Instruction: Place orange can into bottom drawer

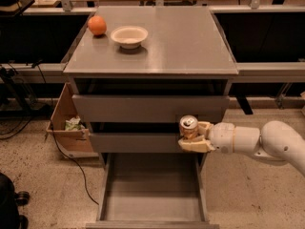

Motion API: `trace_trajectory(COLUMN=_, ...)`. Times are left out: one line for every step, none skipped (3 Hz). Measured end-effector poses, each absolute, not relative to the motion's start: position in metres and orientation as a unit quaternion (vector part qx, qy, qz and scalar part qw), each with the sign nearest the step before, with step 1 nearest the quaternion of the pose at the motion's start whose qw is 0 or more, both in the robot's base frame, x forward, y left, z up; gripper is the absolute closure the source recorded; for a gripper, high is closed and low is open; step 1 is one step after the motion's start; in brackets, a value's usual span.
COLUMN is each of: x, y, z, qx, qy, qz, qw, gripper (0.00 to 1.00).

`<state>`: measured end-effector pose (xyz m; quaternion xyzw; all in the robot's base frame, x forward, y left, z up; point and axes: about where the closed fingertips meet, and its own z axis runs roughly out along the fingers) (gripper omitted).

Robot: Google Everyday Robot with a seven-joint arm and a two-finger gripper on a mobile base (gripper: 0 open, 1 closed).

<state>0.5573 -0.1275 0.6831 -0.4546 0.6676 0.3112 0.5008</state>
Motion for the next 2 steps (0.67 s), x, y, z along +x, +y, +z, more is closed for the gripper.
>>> trace_trajectory(x=0.568, y=-0.117, z=0.618, qx=-0.472, qy=0.645, qz=0.309, qw=0.516, gripper=1.00)
trace_trajectory(x=0.573, y=-0.113, z=0.573, qx=-0.477, qy=0.633, qz=0.312, qw=0.524, gripper=1.00)
